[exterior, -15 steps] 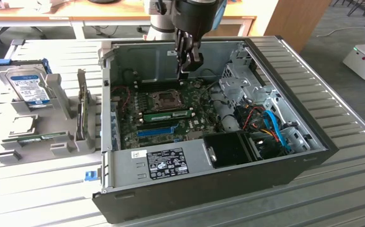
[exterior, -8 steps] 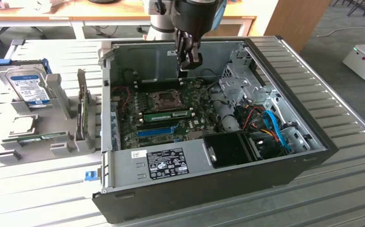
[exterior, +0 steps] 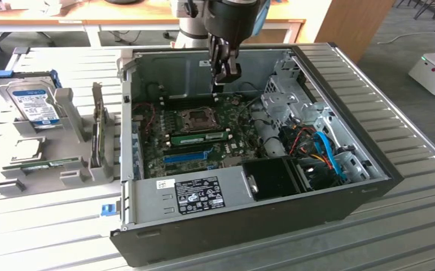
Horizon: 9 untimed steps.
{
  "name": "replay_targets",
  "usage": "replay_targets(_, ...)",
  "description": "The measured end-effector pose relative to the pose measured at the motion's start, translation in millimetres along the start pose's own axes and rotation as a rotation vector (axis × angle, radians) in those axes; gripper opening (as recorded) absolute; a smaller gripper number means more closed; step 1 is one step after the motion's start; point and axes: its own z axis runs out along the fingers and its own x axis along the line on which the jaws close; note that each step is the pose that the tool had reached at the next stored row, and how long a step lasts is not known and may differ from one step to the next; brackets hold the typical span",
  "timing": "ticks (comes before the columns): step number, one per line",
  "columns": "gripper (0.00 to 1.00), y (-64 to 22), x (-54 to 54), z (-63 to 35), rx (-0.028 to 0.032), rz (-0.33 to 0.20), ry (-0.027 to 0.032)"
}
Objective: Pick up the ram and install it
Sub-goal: 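Press down the ram until it locks into place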
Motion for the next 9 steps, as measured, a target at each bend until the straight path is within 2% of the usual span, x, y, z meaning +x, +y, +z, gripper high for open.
replay_targets(4,0.11,-1.5,0.0,-0.1,-0.0001,0.000,0.0000)
replay_targets(9,0.11,-10.3,-0.1,-0.2,0.0002,0.000,-0.0001)
